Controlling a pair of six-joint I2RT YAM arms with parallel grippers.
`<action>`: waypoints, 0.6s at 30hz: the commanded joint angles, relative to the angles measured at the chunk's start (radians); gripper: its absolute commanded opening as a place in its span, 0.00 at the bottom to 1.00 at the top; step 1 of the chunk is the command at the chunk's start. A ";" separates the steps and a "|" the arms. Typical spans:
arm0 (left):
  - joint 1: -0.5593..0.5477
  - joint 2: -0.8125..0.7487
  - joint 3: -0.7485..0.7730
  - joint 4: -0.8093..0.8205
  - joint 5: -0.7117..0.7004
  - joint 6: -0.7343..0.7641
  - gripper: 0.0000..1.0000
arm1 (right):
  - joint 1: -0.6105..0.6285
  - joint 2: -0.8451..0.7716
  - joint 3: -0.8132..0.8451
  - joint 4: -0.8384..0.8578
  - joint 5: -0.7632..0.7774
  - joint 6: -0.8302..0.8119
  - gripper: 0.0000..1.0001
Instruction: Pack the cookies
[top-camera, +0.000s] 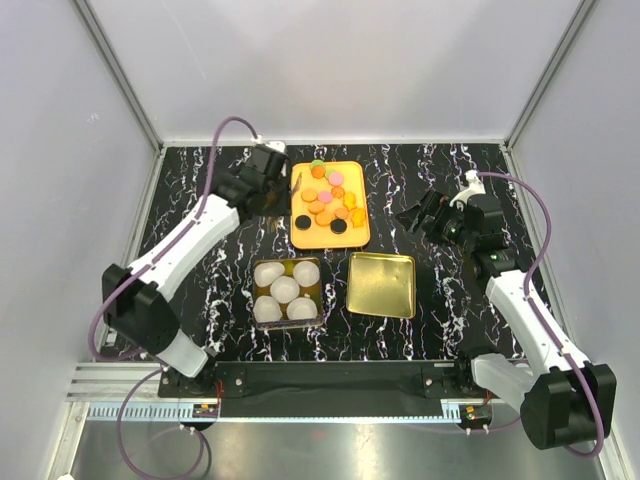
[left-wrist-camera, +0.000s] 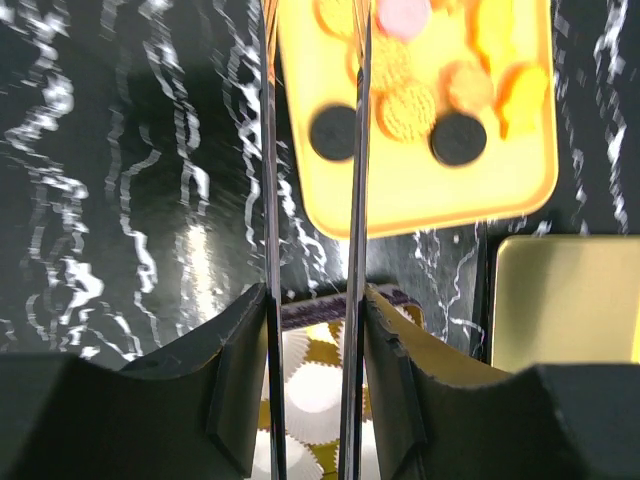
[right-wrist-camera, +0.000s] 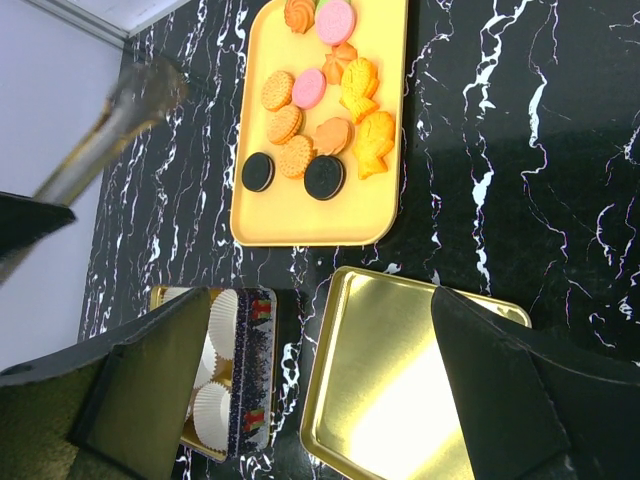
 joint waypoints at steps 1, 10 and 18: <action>-0.032 0.034 0.034 -0.003 0.015 0.005 0.43 | 0.001 -0.002 0.009 0.035 -0.016 -0.004 1.00; -0.077 0.056 -0.061 0.023 0.013 0.018 0.44 | -0.001 0.004 0.006 0.041 -0.019 -0.001 1.00; -0.087 0.073 -0.097 0.029 0.016 0.022 0.44 | 0.001 0.000 0.004 0.039 -0.021 -0.002 1.00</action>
